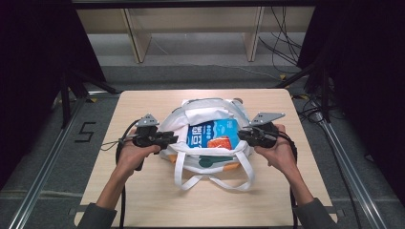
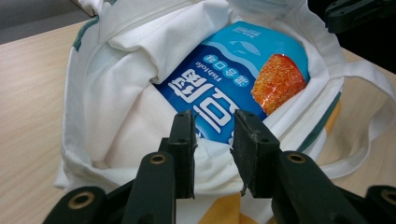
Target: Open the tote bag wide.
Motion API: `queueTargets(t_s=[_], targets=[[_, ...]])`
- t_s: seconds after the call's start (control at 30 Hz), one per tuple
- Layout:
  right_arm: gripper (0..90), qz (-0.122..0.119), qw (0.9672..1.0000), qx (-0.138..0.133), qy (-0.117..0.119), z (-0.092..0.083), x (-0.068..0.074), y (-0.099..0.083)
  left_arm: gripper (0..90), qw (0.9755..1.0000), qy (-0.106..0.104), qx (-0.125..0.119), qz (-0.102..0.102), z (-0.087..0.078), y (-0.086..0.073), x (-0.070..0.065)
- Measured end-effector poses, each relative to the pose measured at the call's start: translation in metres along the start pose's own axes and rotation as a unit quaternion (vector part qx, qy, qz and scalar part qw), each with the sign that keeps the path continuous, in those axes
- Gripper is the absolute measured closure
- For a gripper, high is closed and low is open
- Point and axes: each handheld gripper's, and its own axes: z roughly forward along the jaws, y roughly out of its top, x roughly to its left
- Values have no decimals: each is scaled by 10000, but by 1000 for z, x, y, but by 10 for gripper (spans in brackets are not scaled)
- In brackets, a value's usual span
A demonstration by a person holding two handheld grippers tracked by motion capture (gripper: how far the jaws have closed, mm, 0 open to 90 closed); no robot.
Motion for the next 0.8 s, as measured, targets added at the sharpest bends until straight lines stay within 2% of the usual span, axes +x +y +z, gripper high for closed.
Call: queueTargets(t_s=[0.1,0.17,0.23,0.3,0.4,0.53,0.57,0.63,0.73,0.77,0.8], targets=[[829,89,10000,-7,7,0,2,-1,666,10000,-19,43,56,-2,-4,-2],[823,41,10000,-6,66,1,2,-1,657,10000,18,6,94,-3,-5,-2],[800,77,10000,-18,38,1,2,-1,638,10000,25,0,45,-5,-5,-3],[784,98,9999,-62,15,0,2,-2,618,9999,45,-71,66,-6,-5,-5],[768,97,9999,-82,12,0,2,-2,601,10000,-6,-48,77,-7,-4,-4],[732,174,9997,-143,17,-1,1,-3,551,9999,61,-115,82,-7,-6,-5],[726,112,9998,-132,0,-2,0,-3,544,9999,54,-98,68,-8,-6,-5],[713,143,9997,-173,-20,-1,1,-4,527,9999,49,-126,37,-10,-7,-5],[688,82,9998,-179,56,-1,0,-5,504,9998,11,-195,5,-13,-7,-4],[679,186,9997,-162,60,-2,1,-5,496,9998,52,-199,-2,-14,-7,-5],[663,179,9997,-168,4,-3,1,-5,490,9998,8,-190,10,-15,-7,-4]])
